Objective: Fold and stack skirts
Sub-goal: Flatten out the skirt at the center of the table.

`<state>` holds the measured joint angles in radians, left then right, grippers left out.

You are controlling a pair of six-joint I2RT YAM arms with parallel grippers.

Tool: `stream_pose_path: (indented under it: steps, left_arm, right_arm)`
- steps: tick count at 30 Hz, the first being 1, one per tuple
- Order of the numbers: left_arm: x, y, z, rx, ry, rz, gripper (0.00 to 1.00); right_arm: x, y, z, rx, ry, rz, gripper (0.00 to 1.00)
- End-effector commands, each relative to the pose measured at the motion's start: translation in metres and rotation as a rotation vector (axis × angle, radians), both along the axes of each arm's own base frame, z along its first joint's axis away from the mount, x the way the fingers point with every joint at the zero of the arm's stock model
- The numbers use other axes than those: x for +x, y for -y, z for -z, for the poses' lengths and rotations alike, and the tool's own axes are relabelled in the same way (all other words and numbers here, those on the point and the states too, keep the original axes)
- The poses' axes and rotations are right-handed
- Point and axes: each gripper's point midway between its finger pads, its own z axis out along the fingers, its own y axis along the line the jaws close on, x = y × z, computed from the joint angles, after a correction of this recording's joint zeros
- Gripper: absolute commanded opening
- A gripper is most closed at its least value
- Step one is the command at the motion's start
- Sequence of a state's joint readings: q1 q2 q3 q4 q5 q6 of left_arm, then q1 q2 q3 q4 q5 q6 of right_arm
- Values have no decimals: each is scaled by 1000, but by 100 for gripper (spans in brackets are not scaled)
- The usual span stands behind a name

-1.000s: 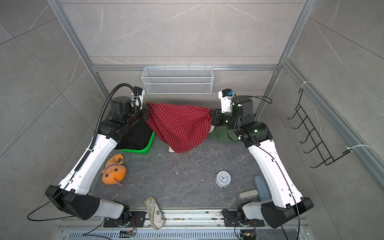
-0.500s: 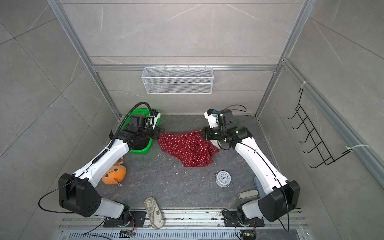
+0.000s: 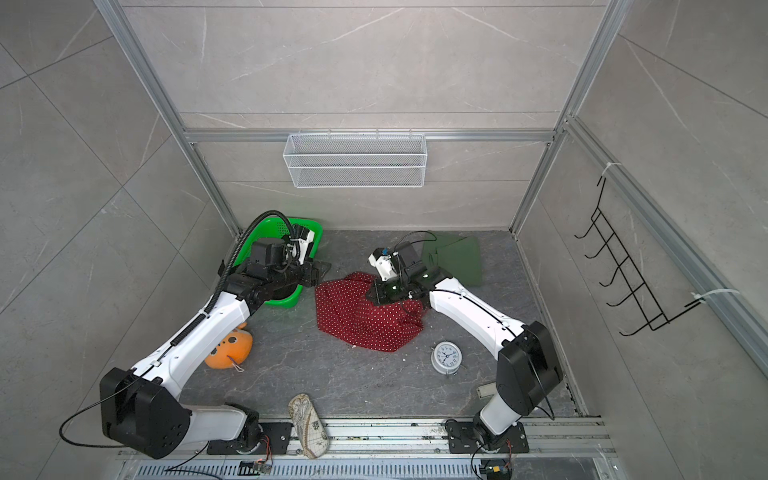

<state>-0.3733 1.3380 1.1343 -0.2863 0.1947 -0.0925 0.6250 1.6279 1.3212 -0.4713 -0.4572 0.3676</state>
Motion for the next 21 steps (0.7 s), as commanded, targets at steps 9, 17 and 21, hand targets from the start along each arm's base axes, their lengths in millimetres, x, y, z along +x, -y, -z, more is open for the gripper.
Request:
stream_pose_path:
  steps: [9, 17, 21]
  left_arm:
    - [-41, 39, 36, -80, -178, -23, 62]
    - [-61, 53, 49, -66, -276, -67, 53]
    - [-66, 61, 57, -57, -309, -92, 52]
  right_arm:
    - [-9, -2, 13, -45, 11, -14, 25]
    - [12, 25, -22, -160, 158, 77, 36]
    - [23, 41, -35, -203, 219, 131, 42]
